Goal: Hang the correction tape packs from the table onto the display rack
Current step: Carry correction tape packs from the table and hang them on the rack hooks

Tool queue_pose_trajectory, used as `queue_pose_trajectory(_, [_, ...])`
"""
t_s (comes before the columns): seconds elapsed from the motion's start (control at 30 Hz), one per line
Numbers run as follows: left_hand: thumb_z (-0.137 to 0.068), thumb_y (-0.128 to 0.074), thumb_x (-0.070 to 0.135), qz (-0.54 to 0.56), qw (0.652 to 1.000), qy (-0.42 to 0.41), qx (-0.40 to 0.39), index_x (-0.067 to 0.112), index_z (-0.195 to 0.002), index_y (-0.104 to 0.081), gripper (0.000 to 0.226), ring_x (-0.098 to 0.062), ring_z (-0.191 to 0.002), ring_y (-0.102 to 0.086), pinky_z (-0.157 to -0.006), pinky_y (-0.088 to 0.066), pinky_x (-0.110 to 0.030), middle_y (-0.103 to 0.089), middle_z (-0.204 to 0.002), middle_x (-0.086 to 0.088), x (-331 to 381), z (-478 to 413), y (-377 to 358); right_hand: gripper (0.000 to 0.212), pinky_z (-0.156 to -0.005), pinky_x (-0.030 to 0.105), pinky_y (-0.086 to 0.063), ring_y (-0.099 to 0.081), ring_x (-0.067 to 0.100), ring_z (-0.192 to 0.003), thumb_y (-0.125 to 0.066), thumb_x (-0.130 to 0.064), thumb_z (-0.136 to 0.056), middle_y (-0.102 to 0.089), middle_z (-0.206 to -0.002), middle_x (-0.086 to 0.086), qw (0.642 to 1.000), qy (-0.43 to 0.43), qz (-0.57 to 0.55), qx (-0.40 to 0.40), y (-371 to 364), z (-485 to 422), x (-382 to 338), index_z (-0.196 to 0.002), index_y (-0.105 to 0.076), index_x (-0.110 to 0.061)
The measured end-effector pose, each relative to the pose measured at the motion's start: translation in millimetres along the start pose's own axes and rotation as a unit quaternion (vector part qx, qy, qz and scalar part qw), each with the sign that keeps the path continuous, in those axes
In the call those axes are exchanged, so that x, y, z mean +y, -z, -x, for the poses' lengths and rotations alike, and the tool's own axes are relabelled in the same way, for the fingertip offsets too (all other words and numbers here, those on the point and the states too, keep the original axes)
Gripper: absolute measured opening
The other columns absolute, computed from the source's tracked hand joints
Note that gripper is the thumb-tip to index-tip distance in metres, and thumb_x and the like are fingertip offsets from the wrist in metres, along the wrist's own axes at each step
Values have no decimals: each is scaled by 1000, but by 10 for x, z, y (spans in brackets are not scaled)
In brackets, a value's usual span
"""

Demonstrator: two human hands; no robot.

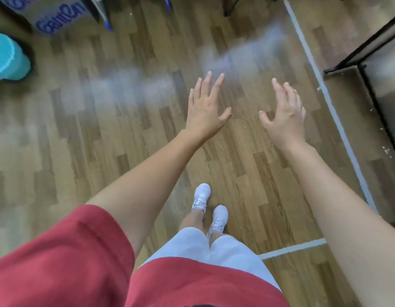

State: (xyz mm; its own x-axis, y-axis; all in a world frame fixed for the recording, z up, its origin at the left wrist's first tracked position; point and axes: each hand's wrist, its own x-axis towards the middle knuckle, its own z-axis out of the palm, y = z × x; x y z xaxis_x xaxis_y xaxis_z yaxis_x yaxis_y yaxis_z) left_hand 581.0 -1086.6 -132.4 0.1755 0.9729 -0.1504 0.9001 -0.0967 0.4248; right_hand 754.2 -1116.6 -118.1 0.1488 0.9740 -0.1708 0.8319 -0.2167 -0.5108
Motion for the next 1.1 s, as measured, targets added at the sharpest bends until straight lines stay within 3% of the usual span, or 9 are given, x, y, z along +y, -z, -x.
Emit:
queue_pose_trajectory(0.27, [-93, -51, 39, 19, 982, 174, 64, 26, -153, -9, 74, -24, -147, 0, -118, -1, -39, -3, -160, -3, -1303, 197, 550, 70, -114, 49, -11, -12, 33, -144, -56, -26, -91, -19, -156, 14, 983, 155, 50, -81, -816, -497, -1274, -150, -20, -23])
queue_pose_trajectory(0.5, [-94, -49, 38, 30, 959, 260, 113, 26, -152, -8, 72, -23, -147, 1, -118, 1, -38, 0, -161, -2, -2578, -97, 1338, 69, -115, 48, -9, -11, 32, -145, -54, -28, -93, -19, -156, 12, 964, 234, 67, -110, -1500, -1176, -2683, -151, -17, -25])
queue_pose_trajectory(0.8, [-95, -48, 39, 43, 942, 295, 157, 26, -153, -7, 72, -24, -148, 2, -118, 1, -40, 0, -161, -4, -3880, -1129, 2409, 69, -115, 48, -9, -11, 32, -145, -53, -31, -94, -18, -157, 12, 953, 269, 82, -110, -1956, -2341, -4386, -151, -16, -26])
queue_pose_trajectory(1.1, [-93, -51, 38, 56, 933, 283, 215, 25, -152, -14, 71, -25, -147, -2, -118, -2, -41, -7, -160, -5, -4745, -3046, 3367, 69, -116, 49, -12, -12, 30, -145, -52, -35, -94, -19, -157, 10, 950, 286, 94, -79, -2074, -4297, -5598, -151, -15, -25])
